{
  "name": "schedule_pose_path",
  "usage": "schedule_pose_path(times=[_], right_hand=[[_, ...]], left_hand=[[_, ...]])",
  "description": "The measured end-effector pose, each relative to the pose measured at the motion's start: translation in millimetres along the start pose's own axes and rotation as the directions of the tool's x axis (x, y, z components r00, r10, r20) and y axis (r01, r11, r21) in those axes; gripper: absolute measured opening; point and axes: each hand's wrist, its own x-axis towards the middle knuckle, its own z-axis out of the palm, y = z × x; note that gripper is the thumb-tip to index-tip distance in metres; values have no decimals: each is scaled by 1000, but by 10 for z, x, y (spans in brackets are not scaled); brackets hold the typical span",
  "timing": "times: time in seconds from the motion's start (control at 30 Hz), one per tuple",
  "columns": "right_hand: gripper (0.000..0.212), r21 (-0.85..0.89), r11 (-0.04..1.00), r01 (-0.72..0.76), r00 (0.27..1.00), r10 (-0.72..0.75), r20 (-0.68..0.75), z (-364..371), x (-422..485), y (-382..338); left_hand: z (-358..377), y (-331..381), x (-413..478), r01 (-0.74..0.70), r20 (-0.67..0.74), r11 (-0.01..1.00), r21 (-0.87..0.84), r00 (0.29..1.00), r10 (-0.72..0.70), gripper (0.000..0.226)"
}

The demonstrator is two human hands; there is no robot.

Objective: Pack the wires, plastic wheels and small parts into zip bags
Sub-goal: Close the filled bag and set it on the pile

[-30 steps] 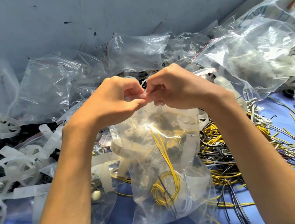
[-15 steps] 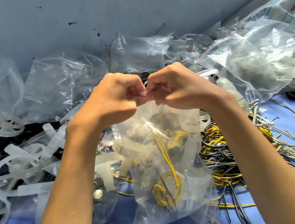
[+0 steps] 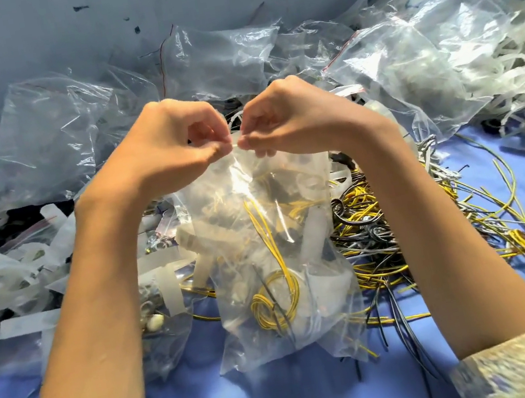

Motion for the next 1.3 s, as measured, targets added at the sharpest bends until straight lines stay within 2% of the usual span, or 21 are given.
schedule_pose_path(times=[0.47, 0.77, 1.03, 1.2, 1.3], right_hand=[[13, -23, 999, 32, 999, -32, 11, 26, 28, 7], [13, 0, 999, 54, 999, -54, -3, 20, 26, -1], [14, 11, 998, 54, 999, -54, -3, 24, 25, -11], [18, 43, 998, 41, 999, -42, 2, 22, 23, -26], [17, 79, 996, 38, 999, -37, -24, 12, 20, -34]], left_hand=[[5, -23, 20, 6, 27, 999, 48, 1000, -8, 3], [23, -46, 38, -2, 10, 998, 63, 1000, 1, 9], [17, -53, 30, 9, 51, 998, 55, 999, -12, 5], [19, -20, 21, -20, 41, 998, 59, 999, 17, 17], [-1, -15, 10, 23, 33, 999, -29, 999, -22, 21]])
